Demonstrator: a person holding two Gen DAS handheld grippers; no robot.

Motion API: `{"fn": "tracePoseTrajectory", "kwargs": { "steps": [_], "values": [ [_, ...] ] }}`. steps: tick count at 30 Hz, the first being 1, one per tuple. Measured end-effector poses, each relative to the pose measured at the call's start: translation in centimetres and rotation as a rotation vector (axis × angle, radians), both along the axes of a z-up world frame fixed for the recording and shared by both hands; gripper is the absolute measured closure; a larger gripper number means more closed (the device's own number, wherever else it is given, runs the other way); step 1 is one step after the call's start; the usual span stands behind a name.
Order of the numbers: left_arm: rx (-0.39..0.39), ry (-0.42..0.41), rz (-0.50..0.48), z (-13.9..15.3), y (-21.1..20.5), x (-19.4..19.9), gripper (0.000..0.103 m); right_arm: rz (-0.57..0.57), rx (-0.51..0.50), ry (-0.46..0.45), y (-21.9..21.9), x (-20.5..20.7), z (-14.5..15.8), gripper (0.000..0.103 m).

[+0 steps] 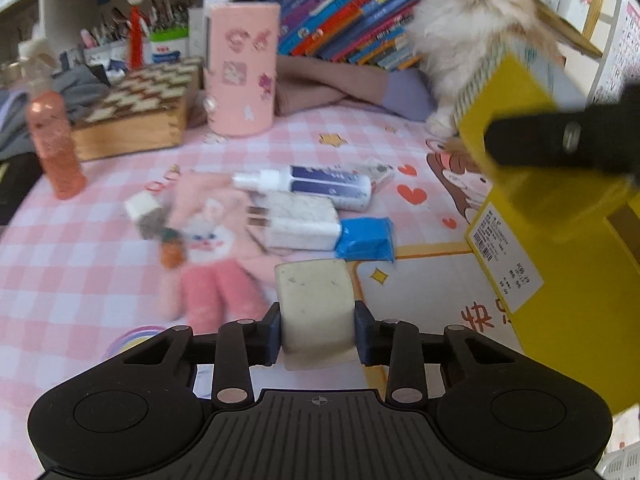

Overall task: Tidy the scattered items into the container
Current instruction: 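Lift the tape roll with the right tool while the left tool grasps the white soap bar, then carry the tape roll and soap bar toward the yellow box with both tools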

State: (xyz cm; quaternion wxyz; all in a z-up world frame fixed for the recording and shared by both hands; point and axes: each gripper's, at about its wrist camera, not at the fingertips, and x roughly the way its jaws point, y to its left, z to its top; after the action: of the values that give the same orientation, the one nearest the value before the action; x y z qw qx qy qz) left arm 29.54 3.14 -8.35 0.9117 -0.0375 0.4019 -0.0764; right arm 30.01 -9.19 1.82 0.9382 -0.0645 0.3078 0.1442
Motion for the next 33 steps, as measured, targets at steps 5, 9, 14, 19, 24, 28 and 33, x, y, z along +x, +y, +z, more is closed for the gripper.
{"fn": "tracePoseTrajectory", "kwargs": {
  "steps": [5, 9, 14, 19, 24, 28, 33],
  "values": [
    [0.006, -0.011, 0.078, 2.3, 2.7, -2.9, 0.07, 0.028, 0.013, 0.036, -0.1, -1.8, 0.1, 0.022],
    [-0.018, -0.044, 0.11, 4.7, 4.5, -5.8, 0.07, 0.086, 0.018, 0.104, -0.3, -3.5, -0.2, 0.022],
    [-0.022, -0.082, 0.109, 7.3, 5.2, -9.2, 0.071, 0.118, 0.054, 0.155, 0.1, -6.3, -0.3, 0.022],
    [-0.019, -0.112, 0.101, 9.1, 5.6, -12.1, 0.071, 0.117, 0.074, 0.122, 0.8, -9.2, 0.7, 0.022],
    [-0.01, -0.124, 0.11, 9.4, 5.9, -14.9, 0.071, 0.122, 0.078, 0.122, 1.4, -11.9, 1.1, 0.022],
    [-0.014, -0.103, 0.114, 8.9, 6.5, -16.9, 0.071, 0.119, 0.083, 0.12, 1.8, -14.0, 1.1, 0.022],
    [-0.01, -0.111, 0.105, 9.0, 6.8, -19.4, 0.071, 0.097, 0.074, 0.114, 1.9, -16.8, 1.2, 0.022]
  ]
}}
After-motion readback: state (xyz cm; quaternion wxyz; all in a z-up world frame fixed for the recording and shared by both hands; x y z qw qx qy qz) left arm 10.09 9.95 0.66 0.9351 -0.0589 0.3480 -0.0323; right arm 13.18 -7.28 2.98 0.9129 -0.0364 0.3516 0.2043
